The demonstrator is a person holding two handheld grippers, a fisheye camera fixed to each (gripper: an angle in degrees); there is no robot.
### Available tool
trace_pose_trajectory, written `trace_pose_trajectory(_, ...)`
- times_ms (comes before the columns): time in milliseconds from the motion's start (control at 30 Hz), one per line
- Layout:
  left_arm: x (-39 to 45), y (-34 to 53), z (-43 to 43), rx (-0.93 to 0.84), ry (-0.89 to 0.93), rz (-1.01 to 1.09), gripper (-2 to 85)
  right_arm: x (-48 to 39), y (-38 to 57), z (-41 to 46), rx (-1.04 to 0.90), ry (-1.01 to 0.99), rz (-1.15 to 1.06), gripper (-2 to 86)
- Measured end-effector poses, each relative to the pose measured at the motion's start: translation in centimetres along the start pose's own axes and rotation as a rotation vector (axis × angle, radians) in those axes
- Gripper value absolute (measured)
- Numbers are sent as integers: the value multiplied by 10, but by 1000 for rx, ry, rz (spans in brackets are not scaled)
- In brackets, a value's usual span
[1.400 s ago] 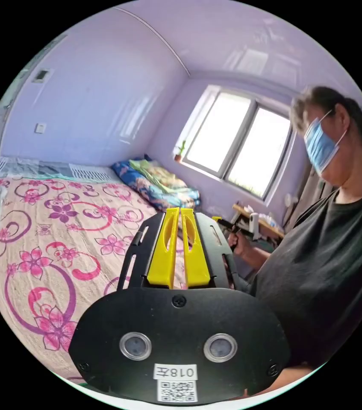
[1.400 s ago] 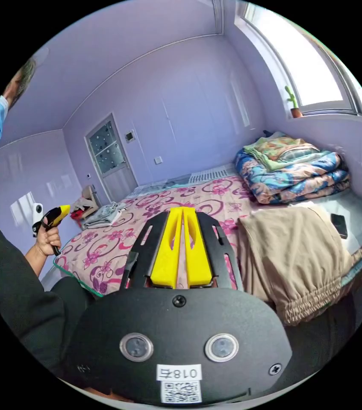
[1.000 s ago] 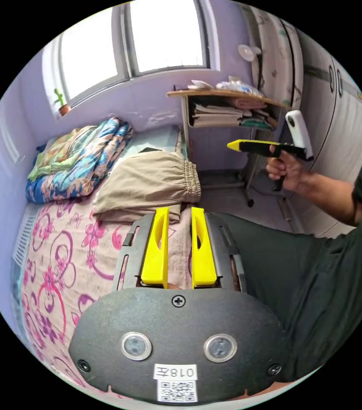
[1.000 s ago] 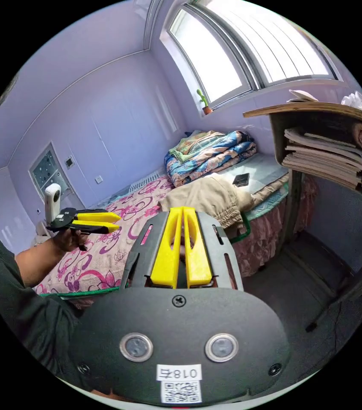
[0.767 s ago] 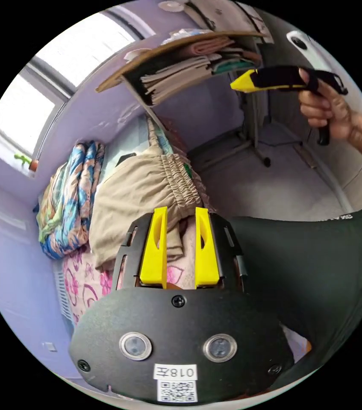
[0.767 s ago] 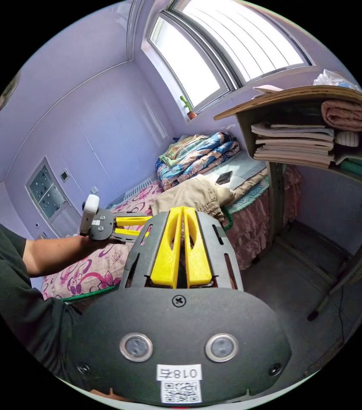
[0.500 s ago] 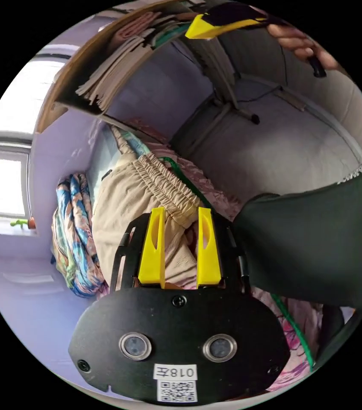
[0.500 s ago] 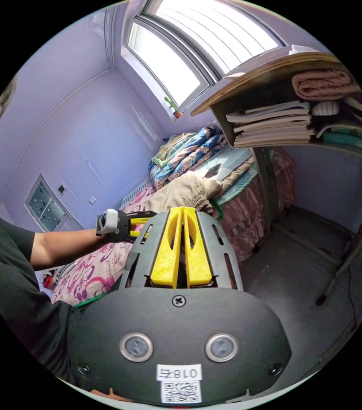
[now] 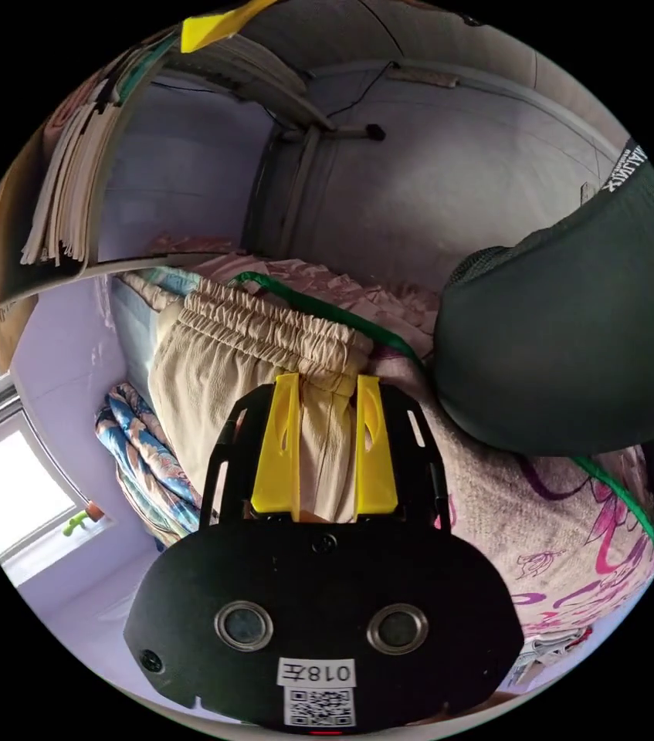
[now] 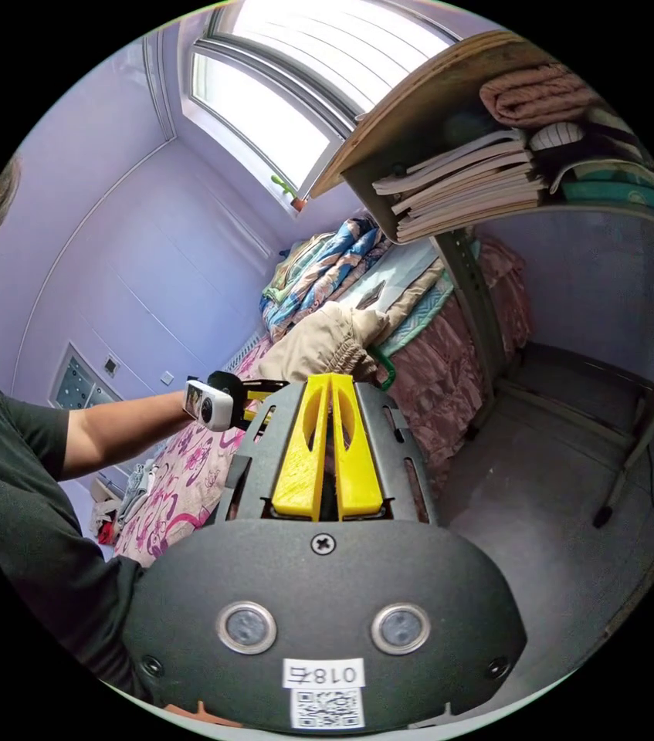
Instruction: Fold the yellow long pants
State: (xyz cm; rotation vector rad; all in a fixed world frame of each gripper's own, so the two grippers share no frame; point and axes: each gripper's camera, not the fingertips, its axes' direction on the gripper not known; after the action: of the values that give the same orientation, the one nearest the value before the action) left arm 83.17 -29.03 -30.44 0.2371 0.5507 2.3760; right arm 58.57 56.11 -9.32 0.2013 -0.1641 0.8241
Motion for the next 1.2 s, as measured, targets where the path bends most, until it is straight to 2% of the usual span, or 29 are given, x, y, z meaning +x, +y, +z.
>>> trace_pose_trajectory(167, -53, 69, 7, 196, 209, -318, 45, 6, -7, -6, 12, -5, -13, -5)
trace_pose_trajectory(267, -79, 146, 17, 422, 368, -578, 42, 12, -11, -7, 12, -8, -12, -5)
trace_pose_trajectory(333, -89, 225, 37, 639, 482, -828, 41, 14, -14, -6, 13, -11, -15, -5)
trace_pose_trajectory(467, -77, 342, 82, 937, 547, -1185, 40, 13, -23, 6, -10, -26, -34, -5)
trace_pose_trajectory(633, -16, 471, 160, 1290, 518, -1578, 38, 1, -42, 38, -54, -65, -66, -4)
trace_pose_trajectory(767, 37, 527, 214, 1483, 467, -1758, 37, -17, -64, 79, -96, -76, -111, 0)
trace_pose_trajectory(933, 113, 580, 294, 1662, 399, -1911, 35, -19, -91, 145, -181, 47, -98, 28)
trace_pose_trajectory(1067, 152, 601, 344, 1710, 375, -1962, 33, 6, -108, 206, -262, 49, 66, 79)
trace_pose_trajectory(1200, 181, 615, 394, 1719, 371, -1959, 35, 12, -113, 248, -329, 32, 157, 95)
